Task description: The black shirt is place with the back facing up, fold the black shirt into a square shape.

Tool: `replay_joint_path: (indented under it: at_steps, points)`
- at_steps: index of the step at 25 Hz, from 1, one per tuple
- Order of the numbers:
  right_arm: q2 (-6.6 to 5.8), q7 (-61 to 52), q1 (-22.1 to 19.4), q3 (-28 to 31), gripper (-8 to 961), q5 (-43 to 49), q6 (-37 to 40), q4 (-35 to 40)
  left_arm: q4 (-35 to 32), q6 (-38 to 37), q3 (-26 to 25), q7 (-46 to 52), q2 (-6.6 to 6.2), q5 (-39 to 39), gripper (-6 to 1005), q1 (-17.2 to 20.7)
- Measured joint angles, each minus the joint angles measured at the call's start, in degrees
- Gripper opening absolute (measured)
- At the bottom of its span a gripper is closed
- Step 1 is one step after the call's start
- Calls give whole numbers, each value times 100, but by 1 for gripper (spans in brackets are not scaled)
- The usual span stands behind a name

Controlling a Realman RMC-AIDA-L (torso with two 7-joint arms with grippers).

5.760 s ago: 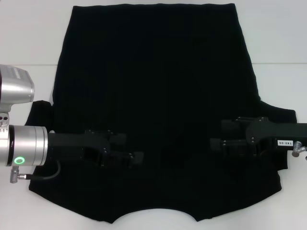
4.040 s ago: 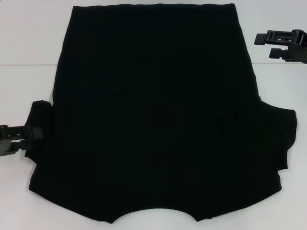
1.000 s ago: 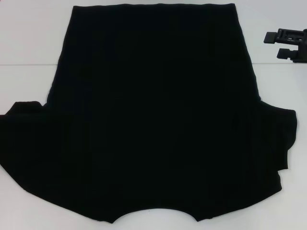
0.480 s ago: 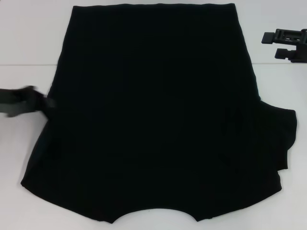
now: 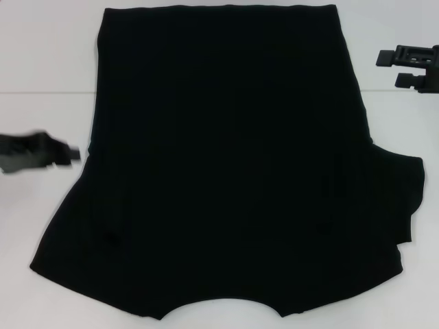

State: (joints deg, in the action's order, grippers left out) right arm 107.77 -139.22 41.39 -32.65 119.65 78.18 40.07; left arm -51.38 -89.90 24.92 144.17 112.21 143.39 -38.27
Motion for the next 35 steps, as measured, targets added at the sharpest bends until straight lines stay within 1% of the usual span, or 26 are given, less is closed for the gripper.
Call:
replay_joint_path:
  at_steps: [2,3,6,8,12,15,19,29,30,34,35]
  points:
    - [-33,12,2,-32,884,3,110,3,0,-278,-564,-582,-27,-441,50,148]
    - [-52,28,-7,-35,884,4,168,5,35,-498,-812,-1045,-45,-741,75,249]
    - [-106,106,-54,-43,884,34,319,11,148,-1064,-1182,-2125,-37,-1259,152,498]
    - [-145,224,-101,-43,885,155,495,47,205,-1232,-1276,-2413,4,-1362,255,615]
    - [-196,138,-216,-26,873,741,870,276,311,-1204,-1295,-2457,47,-1375,457,707]
    - [-244,-280,-294,-10,854,1458,1187,444,327,-1192,-1292,-2447,64,-1378,599,712]
    - [-249,-537,-383,-2,830,2084,1432,578,358,-1173,-1270,-2421,77,-1384,813,675]
    - [-220,-581,-512,-17,768,2475,1500,521,476,-1084,-1280,-2423,90,-1399,951,633]
    - [-204,-597,-517,-13,723,2533,1440,508,477,-1073,-1284,-2423,91,-1399,965,632]
    - [-116,-635,-519,-53,545,2652,1138,378,482,-989,-1280,-2420,104,-1400,962,633]
    - [-93,-636,-509,-55,522,2678,1057,333,484,-961,-1279,-2406,106,-1400,962,634]
